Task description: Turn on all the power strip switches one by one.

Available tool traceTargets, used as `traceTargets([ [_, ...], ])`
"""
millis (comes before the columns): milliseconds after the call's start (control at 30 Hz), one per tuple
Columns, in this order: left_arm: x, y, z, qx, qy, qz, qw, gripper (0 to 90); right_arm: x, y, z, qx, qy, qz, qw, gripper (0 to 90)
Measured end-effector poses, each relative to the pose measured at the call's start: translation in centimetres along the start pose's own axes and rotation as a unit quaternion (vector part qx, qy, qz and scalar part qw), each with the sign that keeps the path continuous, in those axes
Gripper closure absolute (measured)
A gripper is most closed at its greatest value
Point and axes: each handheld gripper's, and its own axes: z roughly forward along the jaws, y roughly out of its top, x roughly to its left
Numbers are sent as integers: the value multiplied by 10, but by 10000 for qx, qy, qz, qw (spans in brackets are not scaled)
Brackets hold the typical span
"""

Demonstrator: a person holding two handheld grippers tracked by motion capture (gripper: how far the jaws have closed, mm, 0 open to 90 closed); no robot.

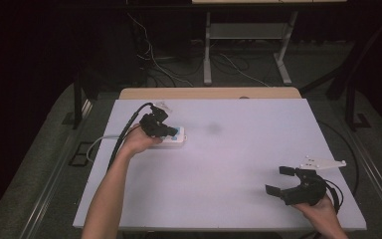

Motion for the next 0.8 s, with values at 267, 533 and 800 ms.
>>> traceTargets([
  [267,3,-6,10,14,-10,-97,10000,891,0,0,0,5,0,-2,10000,5],
  [533,6,-9,15,71,64,-143,9999,891,0,0,0,6,10,-13,10000,5],
  [800,10,-9,21,80,12,-206,9998,891,0,0,-1,-18,-11,12,10000,5],
])
